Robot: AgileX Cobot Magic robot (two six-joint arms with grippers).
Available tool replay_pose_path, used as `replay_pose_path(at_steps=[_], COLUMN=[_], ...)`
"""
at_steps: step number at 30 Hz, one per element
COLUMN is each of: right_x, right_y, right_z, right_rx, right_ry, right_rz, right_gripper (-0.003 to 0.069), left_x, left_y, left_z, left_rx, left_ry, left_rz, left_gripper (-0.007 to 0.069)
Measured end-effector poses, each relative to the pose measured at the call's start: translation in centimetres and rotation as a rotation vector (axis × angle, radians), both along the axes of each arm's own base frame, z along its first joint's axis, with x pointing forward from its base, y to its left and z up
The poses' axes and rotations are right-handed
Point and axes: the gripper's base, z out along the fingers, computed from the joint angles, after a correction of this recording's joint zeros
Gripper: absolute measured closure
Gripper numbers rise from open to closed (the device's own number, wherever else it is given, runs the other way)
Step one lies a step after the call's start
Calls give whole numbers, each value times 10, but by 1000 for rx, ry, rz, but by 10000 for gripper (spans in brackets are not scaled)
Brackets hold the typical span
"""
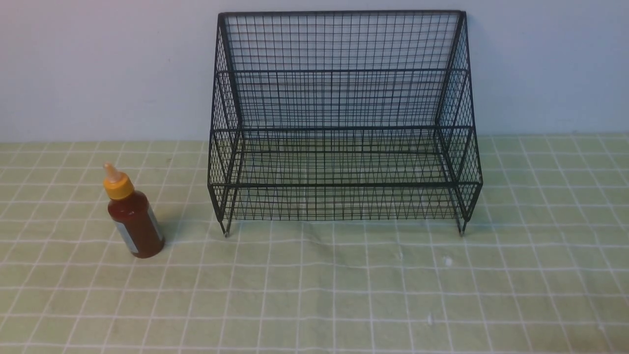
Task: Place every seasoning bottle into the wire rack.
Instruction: Use the left arm to grab the condiment bottle closest to it
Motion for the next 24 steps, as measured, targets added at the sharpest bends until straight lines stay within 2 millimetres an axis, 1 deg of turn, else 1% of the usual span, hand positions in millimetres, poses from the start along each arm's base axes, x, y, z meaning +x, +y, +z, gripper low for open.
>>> replay_pose_path(at_steps=[2,3,4,6,7,8,9,10,12,13,16,17,18,20,22,23,24], right_x=[0,0,0,0,0,0,0,0,0,0,0,0,0,0,0,0,0], right_y=[0,0,0,0,0,0,0,0,0,0,0,0,0,0,0,0,0], right_z=[0,0,0,0,0,0,0,0,0,0,0,0,0,0,0,0,0], right_rx=[0,0,0,0,0,0,0,0,0,0,0,0,0,0,0,0,1], right_ry=[0,0,0,0,0,0,0,0,0,0,0,0,0,0,0,0,0], right_rz=[0,0,0,0,0,0,0,0,0,0,0,0,0,0,0,0,0], right_gripper=[670,670,670,670,670,670,670,670,670,670,670,670,670,670,670,670,670], left_x=[15,17,27,55,72,77,91,102,133,144,178,200,203,226,238,249,254], left_y=[-1,-1,-2,-5,-7,-7,-8,-9,-13,-14,-18,-20,-20,-22,-23,-24,-24], left_z=[25,27,34,46,51,52,55,60,62,66,69,70,70,66,60,52,46], left_rx=[32,34,46,94,126,139,171,193,232,243,256,260,261,272,284,310,334], left_ry=[240,268,405,765,874,910,988,1032,1124,1140,1177,1181,1182,1200,1216,1241,1256], left_rz=[1,1,1,-5,-15,-19,-33,-43,-72,-79,-91,-95,-96,-103,-114,-130,-134], left_gripper=[631,631,631,631,631,631,631,631,631,631,631,631,631,631,629,617,601])
